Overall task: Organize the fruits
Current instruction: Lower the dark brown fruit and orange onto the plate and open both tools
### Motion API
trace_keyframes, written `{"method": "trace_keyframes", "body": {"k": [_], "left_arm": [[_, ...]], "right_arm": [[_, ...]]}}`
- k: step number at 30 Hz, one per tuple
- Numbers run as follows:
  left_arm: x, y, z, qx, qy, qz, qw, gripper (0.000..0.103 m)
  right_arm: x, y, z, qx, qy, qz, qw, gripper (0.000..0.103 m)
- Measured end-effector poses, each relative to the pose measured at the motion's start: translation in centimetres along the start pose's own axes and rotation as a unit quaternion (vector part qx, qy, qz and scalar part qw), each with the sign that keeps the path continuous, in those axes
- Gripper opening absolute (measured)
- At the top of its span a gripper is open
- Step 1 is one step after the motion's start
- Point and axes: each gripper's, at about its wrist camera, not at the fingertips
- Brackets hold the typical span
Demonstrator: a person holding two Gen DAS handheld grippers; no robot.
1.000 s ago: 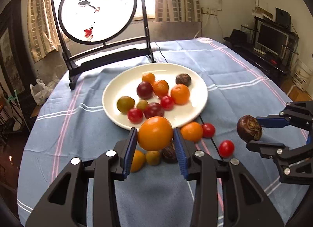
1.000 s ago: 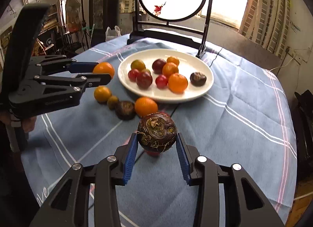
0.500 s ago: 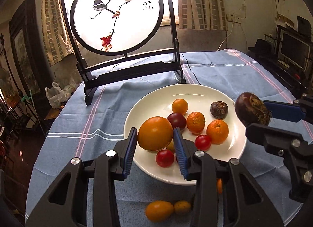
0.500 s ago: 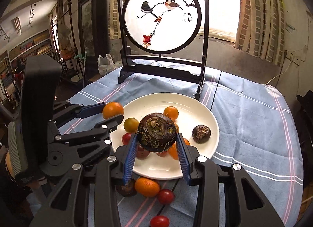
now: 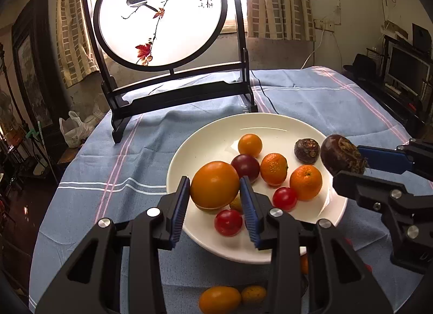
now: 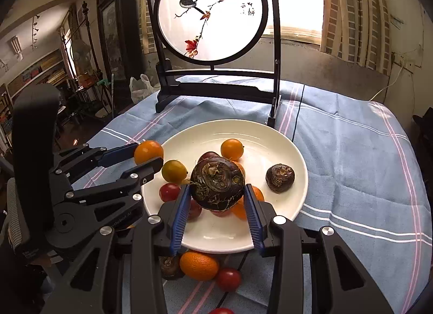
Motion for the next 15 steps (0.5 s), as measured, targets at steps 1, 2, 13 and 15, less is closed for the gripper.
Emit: {"method": "trace_keyframes", "body": {"k": [1, 2, 13, 15], "left_arm": [[-0.1, -0.1, 0.0, 0.0, 0.001, 0.0, 1.0, 0.037], [-0.2, -0.1, 0.0, 0.0, 0.001, -0.001, 1.0, 0.037], [-1.6, -1.1, -0.3, -0.003, -0.002, -0.008, 1.0, 0.037], [-1.8, -1.2, -0.3, -0.005, -0.002, -0.008, 1.0, 0.037]], "right_arm": [[-0.2, -0.1, 0.0, 0.0, 0.002, -0.001, 1.0, 0.04], [-0.3, -0.2, 0.0, 0.0, 0.001, -0.002, 1.0, 0.04], [-2.3, -2.1, 0.1, 0.001, -0.002, -0.011, 1.0, 0.04], [-2.5, -2.2, 0.1, 0.004, 0.0, -0.011, 1.0, 0.04]]}}
Point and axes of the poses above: each gripper's, at about its wrist camera, not at the fingertips, and x roughly against the way its jaws point, z to its right, y to its underside, and after that the axes turned 15 degrees about -z, right-handed
